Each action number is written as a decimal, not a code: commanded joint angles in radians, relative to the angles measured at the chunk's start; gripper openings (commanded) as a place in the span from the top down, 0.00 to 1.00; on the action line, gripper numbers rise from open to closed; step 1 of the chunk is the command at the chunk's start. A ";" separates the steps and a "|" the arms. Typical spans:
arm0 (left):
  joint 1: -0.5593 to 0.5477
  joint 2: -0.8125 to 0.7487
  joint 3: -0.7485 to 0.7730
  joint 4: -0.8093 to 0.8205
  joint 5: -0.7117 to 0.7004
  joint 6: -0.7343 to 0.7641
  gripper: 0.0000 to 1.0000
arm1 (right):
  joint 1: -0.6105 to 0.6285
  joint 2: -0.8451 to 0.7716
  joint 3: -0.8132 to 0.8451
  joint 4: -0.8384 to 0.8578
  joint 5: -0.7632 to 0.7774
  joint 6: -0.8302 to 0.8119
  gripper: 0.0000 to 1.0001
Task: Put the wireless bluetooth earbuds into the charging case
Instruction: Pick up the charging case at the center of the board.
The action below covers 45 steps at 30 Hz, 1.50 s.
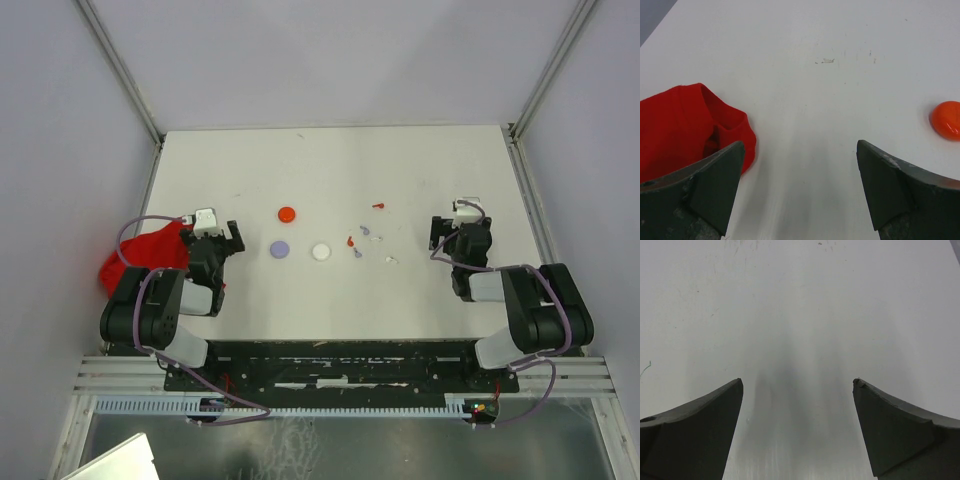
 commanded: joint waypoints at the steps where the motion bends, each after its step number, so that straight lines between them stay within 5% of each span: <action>1: 0.002 -0.009 0.015 0.047 -0.009 0.058 0.01 | 0.009 -0.118 0.107 -0.147 0.099 0.030 0.01; 4: -0.021 -0.129 0.180 -0.321 -0.029 0.062 0.01 | 0.027 -0.213 0.317 -0.555 0.194 0.206 0.01; 7: -0.027 -0.166 0.363 -0.605 -0.099 -0.119 0.01 | 0.036 -0.206 0.485 -0.742 0.036 0.287 0.01; 9: -0.026 -0.179 0.447 -0.687 -0.024 -0.216 0.01 | 0.049 -0.199 0.581 -0.829 -0.072 0.309 0.01; 12: -0.024 -0.178 0.499 -0.651 0.136 -0.381 0.01 | 0.050 -0.204 0.705 -0.941 -0.211 0.338 0.01; 18: -0.020 -0.072 0.599 -0.615 0.459 -0.659 0.01 | 0.047 -0.190 0.694 -0.815 -0.569 0.468 0.01; 21: -0.015 -0.047 0.540 -0.445 0.578 -0.769 0.01 | 0.058 -0.157 0.714 -0.858 -0.580 0.499 0.01; 24: -0.016 -0.055 0.496 -0.411 0.610 -0.797 0.01 | 0.132 -0.155 0.773 -0.998 -0.460 0.358 0.01; 28: -0.022 -0.131 0.479 -0.544 0.540 -0.713 0.01 | 0.307 -0.117 0.866 -1.165 -0.301 0.194 0.01; 35: -0.129 -0.334 0.496 -0.769 0.128 -0.481 0.01 | 0.494 0.060 0.980 -1.243 -0.198 0.125 0.01; 40: -0.101 -0.343 0.483 -0.762 0.127 -0.638 0.01 | 0.576 0.182 1.071 -1.257 -0.145 0.095 0.00; 45: -0.099 -0.319 0.530 -0.841 0.115 -0.584 0.02 | 0.628 0.321 1.172 -1.227 -0.160 0.085 0.00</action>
